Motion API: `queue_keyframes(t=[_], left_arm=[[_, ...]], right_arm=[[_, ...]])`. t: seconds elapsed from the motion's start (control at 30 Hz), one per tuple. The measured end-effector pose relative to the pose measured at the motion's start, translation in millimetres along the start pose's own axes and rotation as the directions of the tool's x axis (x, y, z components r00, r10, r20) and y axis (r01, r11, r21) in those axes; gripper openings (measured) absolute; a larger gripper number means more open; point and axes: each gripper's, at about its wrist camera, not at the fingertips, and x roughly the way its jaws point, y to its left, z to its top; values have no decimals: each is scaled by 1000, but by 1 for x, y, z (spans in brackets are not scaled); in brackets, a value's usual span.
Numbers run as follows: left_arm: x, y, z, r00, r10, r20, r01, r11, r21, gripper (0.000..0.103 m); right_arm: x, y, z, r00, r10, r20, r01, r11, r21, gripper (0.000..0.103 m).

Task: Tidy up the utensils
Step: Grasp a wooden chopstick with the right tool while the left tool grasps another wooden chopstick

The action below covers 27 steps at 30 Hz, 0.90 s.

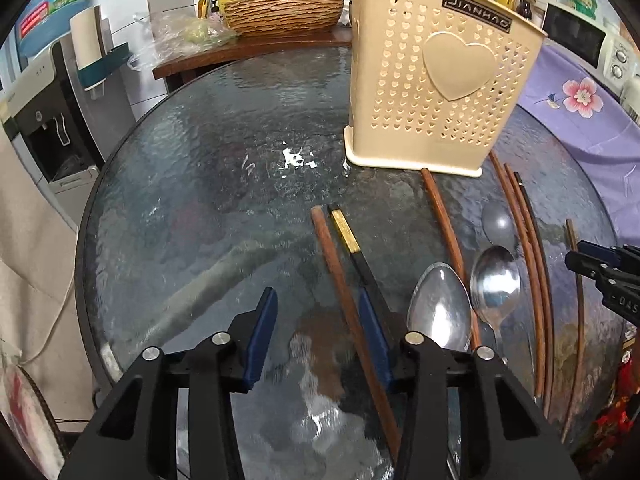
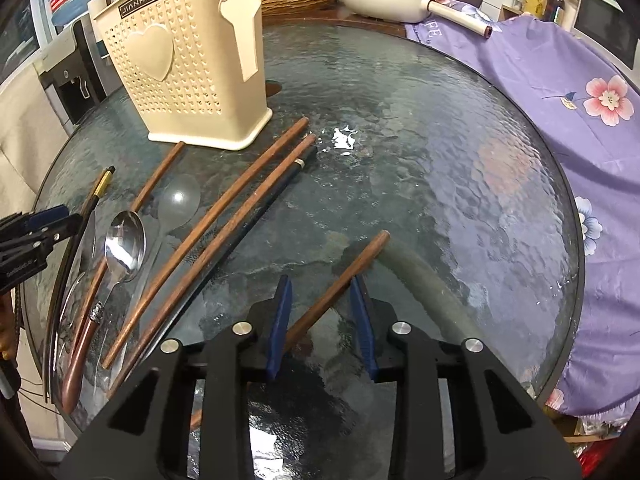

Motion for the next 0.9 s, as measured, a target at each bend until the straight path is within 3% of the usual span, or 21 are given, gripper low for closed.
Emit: queue_keyframes(t=[0.17, 0.43, 0.73, 0.9], left_arm=[[9, -1, 15, 999, 11, -31, -10, 1000, 23, 34], [20, -3, 34, 998, 21, -52, -20, 999, 31, 12], [28, 4, 45, 999, 19, -45, -19, 1000, 10, 7], [27, 6, 46, 999, 20, -34, -20, 1000, -8, 7]], right_arm=[[5, 0, 10, 1000, 24, -17, -24, 1000, 12, 24], [15, 11, 31, 998, 23, -50, -24, 1000, -13, 18], [26, 13, 50, 999, 13, -53, -14, 1000, -20, 10], [28, 5, 54, 998, 46, -40, -45, 999, 5, 7]])
